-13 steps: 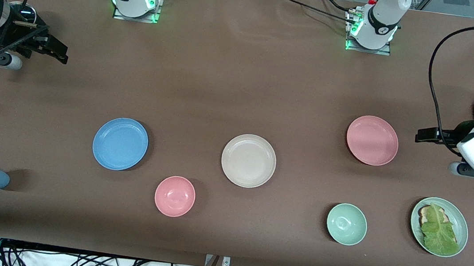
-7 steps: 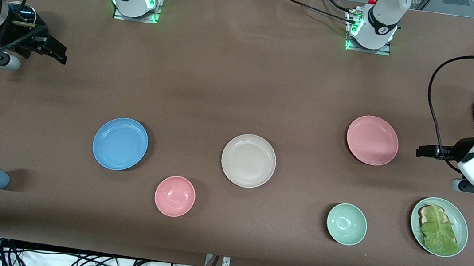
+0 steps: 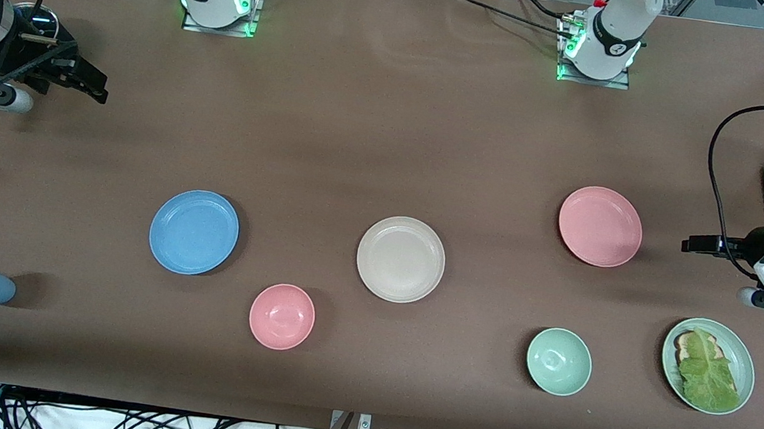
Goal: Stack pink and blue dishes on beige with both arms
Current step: 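Move the left gripper down to the rim of the pink plate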
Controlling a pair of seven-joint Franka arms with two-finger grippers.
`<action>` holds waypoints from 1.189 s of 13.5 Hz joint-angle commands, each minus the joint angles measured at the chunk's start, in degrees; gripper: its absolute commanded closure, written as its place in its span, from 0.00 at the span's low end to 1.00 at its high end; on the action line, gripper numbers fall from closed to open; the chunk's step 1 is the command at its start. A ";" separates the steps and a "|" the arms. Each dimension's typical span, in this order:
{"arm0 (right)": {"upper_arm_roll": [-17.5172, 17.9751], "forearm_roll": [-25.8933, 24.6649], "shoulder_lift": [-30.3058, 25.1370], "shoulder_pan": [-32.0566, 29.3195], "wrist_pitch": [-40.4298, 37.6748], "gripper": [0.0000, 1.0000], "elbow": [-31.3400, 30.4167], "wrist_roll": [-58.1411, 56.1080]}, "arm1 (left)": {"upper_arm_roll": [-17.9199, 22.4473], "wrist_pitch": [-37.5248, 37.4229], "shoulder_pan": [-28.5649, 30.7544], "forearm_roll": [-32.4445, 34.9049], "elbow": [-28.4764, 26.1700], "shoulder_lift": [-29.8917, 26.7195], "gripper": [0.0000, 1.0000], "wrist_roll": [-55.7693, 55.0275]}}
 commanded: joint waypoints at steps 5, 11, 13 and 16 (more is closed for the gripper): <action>-0.21 0.29 -1.23 0.16 1.75 0.00 -0.74 -0.45 | -0.07 13.43 3.08 -4.65 -12.01 -0.74 0.00 11.40; -0.21 0.29 -0.70 0.16 6.58 0.00 -0.47 -0.45 | -0.33 20.03 2.64 -7.46 -16.23 1.18 0.00 13.42; -0.21 0.29 -0.35 0.07 6.76 0.00 -0.39 -0.54 | -0.33 21.44 2.64 -7.46 -16.85 1.63 0.00 13.95; -0.21 -0.15 -0.35 0.07 7.55 0.00 -0.39 -1.32 | -0.68 22.76 2.64 -7.46 -17.03 2.85 0.00 14.74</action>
